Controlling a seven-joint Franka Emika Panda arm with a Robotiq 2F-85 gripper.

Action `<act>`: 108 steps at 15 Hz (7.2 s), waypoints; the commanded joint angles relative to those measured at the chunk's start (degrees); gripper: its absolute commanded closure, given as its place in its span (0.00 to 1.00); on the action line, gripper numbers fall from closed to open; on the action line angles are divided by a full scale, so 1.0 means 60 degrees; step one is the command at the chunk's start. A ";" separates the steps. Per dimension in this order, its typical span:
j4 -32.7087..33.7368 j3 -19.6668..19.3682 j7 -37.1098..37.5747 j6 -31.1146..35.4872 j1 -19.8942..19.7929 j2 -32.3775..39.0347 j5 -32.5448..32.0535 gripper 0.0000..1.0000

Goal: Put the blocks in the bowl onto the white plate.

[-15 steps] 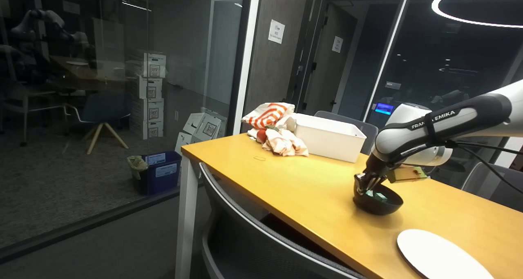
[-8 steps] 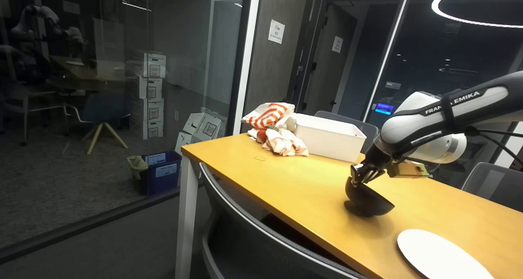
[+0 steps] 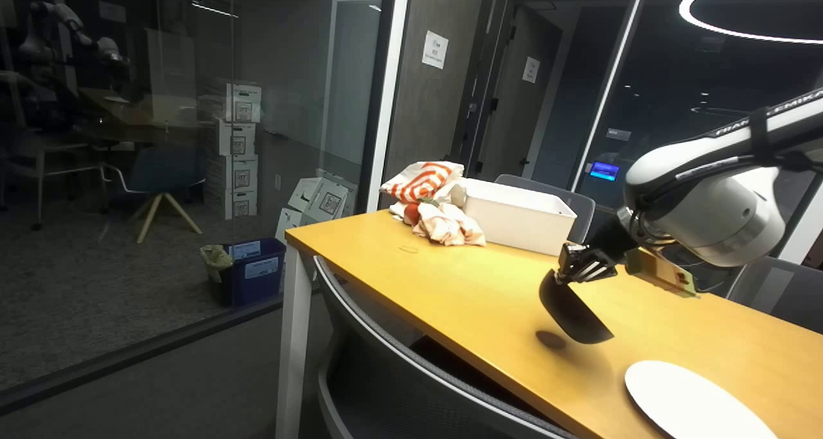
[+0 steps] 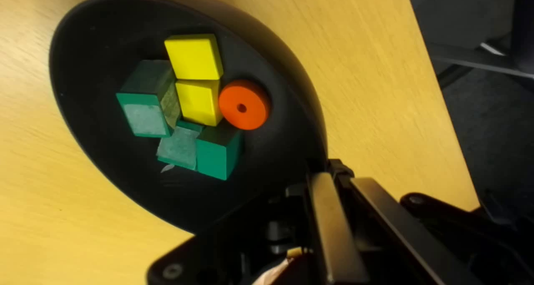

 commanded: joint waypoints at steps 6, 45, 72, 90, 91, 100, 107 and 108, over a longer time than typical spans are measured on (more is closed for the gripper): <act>-0.2464 0.0000 -0.2550 0.0149 -0.0263 -0.3681 0.3977 0.94; -0.4273 -0.5435 -0.9014 -0.8804 -0.1216 -0.3614 0.8802 0.95; -0.3804 -0.5755 -0.8841 -1.0678 -0.1756 -0.2997 0.9570 0.94; -0.2991 0.0233 -0.4517 0.0657 0.0042 -0.3608 0.3859 0.94; -0.3012 0.0634 -0.4042 0.0904 -0.0419 -0.3449 0.2988 0.94; -0.2685 0.5053 -0.0060 -0.0259 -0.6966 -0.4212 -0.4645 0.94; -0.0222 0.9234 0.3093 -0.2730 -1.0457 -0.3115 -0.9952 0.94; -0.0029 0.9836 0.3266 -0.2924 -1.0953 -0.2761 -1.0450 0.94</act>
